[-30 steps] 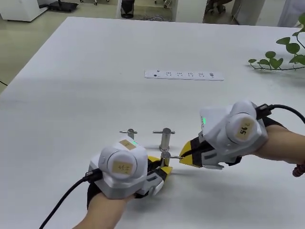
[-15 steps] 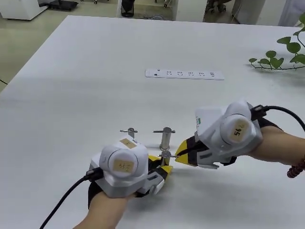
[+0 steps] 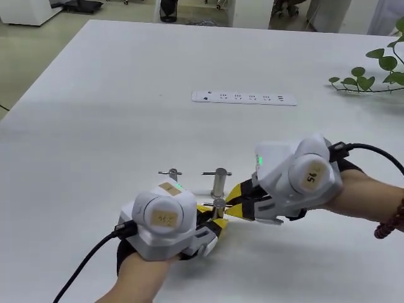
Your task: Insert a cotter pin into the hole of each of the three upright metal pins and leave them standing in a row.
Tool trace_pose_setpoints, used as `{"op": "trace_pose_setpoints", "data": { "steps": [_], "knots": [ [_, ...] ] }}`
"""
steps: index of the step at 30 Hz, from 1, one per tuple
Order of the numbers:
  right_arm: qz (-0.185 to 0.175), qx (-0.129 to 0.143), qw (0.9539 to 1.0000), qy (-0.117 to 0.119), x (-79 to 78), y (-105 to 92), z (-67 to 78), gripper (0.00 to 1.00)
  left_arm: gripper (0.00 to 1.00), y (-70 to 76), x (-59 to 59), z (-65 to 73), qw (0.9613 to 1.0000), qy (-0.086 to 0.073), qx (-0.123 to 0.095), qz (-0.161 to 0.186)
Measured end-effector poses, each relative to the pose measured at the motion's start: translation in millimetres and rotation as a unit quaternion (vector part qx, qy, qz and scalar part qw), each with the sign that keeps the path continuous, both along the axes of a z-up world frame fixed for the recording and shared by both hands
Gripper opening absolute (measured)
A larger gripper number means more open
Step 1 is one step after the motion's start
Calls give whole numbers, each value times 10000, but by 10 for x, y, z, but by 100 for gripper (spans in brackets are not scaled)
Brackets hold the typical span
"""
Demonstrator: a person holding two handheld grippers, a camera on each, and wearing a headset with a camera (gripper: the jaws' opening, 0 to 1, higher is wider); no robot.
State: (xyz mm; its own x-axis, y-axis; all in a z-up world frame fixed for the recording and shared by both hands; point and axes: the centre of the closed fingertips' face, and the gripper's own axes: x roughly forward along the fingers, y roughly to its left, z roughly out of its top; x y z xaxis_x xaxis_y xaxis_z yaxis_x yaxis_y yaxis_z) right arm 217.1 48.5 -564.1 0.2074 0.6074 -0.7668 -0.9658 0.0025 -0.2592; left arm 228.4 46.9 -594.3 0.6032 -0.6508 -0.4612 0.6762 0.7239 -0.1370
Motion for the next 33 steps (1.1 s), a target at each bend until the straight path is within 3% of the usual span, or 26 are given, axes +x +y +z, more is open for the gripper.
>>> {"op": "trace_pose_setpoints", "data": {
  "steps": [13,33],
  "knots": [
    [-175,-62,9998,-71,-12,-155,33,2,11,2,0,-6,9999,-10,87,94],
    [-222,-17,9997,-58,2,-106,38,0,11,12,-2,-5,9997,31,57,217]
  ]
}}
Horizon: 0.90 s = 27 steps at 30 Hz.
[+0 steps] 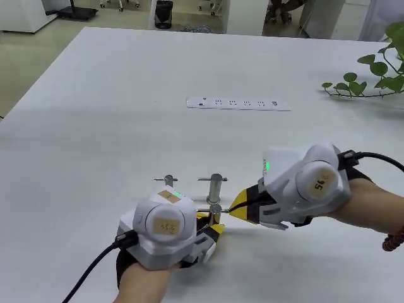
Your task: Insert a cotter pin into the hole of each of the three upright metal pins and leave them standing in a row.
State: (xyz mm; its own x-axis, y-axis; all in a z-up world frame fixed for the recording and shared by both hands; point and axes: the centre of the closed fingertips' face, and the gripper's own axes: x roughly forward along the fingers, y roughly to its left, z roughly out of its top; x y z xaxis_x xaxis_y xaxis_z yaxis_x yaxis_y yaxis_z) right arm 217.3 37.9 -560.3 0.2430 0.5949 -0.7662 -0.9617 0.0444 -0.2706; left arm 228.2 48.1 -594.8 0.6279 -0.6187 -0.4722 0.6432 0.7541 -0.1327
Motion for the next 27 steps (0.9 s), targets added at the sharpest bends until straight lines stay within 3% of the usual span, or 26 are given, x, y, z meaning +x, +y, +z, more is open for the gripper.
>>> {"op": "trace_pose_setpoints", "data": {
  "steps": [13,19,21,27],
  "knots": [
    [-9,0,10000,13,5,37,-16,0,11,1,-3,5,10000,16,-25,13],
    [-12,11,10000,4,7,41,-27,0,11,-7,-1,-1,9999,-85,125,-48],
    [-21,21,10000,4,6,41,-27,2,12,-4,0,-11,9999,-49,129,-23],
    [-289,343,9984,348,-2,84,25,9,21,59,1,-28,9998,29,195,42]
  ]
}}
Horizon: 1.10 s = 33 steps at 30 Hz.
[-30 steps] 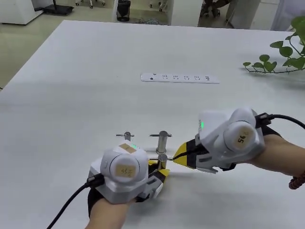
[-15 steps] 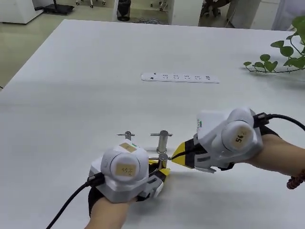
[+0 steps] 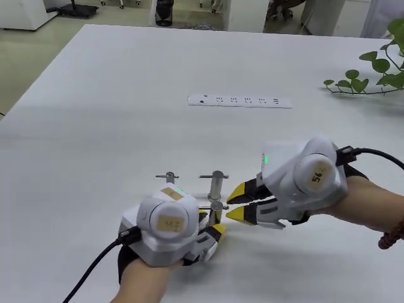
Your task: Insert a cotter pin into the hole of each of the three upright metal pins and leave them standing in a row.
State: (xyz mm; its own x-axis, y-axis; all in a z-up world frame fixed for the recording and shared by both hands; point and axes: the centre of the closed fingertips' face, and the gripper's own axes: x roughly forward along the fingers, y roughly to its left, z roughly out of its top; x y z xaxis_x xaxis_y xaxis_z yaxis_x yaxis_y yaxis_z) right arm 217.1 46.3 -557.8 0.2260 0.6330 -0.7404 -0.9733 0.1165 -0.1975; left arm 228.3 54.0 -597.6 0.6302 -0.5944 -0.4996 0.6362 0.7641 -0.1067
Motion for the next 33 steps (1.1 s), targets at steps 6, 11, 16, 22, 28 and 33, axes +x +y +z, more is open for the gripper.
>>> {"op": "trace_pose_setpoints", "data": {
  "steps": [6,11,16,22,28,33],
  "knots": [
    [-200,283,9987,381,-10,95,27,14,25,104,-8,39,10000,33,35,83],
    [-259,314,9980,489,12,138,17,15,27,156,-25,92,9999,42,41,106],
    [-302,338,9971,616,19,192,4,16,32,137,-97,126,9999,107,42,-23],
    [-301,280,9969,674,7,213,-32,16,36,164,-172,189,9998,146,47,-117],
    [-318,205,9967,719,7,217,-81,14,44,226,-218,249,9997,173,18,-149],
    [-322,176,9964,758,4,219,-109,10,50,255,-229,334,9998,62,-48,-206]
  ]
}}
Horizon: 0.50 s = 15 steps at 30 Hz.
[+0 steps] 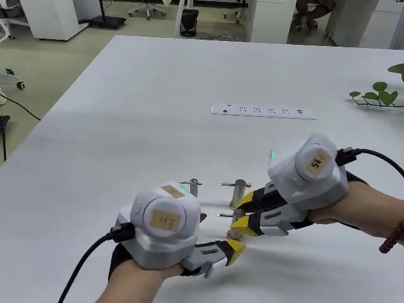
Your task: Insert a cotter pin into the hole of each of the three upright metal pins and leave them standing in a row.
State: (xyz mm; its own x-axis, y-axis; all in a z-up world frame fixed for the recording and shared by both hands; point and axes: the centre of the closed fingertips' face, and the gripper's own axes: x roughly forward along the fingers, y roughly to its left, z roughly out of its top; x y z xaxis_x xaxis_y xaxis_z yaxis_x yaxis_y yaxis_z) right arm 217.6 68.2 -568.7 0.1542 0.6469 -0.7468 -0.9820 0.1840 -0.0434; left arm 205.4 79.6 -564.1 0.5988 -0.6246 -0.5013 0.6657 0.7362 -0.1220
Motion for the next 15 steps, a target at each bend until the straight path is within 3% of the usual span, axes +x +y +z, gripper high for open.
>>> {"op": "trace_pose_setpoints", "data": {
  "steps": [7,10,15],
  "knots": [
    [-79,35,9999,112,9,-9,-9,9,58,61,-55,105,9999,-82,-45,-92],
    [-161,116,9994,285,10,-11,-5,9,62,106,-46,139,9999,-91,-71,-17],
    [-52,93,9996,247,2,-15,-5,8,69,175,-23,188,9997,-97,-155,134]
  ]
}}
